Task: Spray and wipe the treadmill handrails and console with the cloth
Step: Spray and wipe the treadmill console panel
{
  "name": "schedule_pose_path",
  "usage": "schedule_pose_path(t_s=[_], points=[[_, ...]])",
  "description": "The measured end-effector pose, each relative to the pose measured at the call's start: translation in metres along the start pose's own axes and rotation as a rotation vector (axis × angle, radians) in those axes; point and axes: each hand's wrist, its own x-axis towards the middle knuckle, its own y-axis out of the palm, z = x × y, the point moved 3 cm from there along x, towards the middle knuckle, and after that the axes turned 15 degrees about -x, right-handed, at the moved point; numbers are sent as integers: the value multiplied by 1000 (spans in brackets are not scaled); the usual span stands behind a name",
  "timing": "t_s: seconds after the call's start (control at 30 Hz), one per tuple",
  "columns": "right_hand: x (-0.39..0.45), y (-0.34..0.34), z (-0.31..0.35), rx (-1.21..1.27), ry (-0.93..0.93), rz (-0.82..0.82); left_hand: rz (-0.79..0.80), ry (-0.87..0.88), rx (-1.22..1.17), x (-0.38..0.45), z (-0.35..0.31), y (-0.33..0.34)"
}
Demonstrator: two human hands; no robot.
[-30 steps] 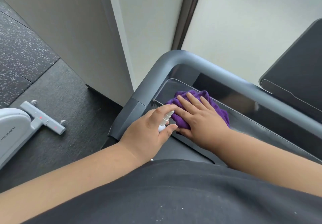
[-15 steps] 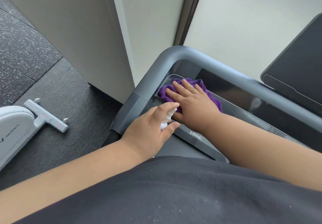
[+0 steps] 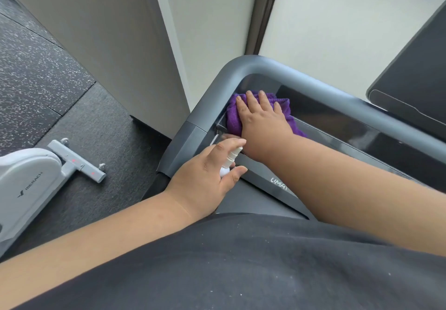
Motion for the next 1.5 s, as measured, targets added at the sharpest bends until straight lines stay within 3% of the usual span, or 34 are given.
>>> schedule_pose_path(t_s=[0.37, 0.8, 0.97, 1.1, 1.5], points=[[-55, 32, -25, -16, 99, -43, 18, 0, 33, -7, -5, 6], [2, 9, 14, -28, 136, -4, 36, -61, 77, -13, -2, 1], [-28, 17, 11, -32, 22, -228, 59, -33, 64, -10, -8, 3], [-24, 25, 19, -75, -43, -135, 75, -33, 66, -7, -7, 5], [-16, 26, 5, -54, 8, -151, 128, -9, 83, 13, -11, 20]])
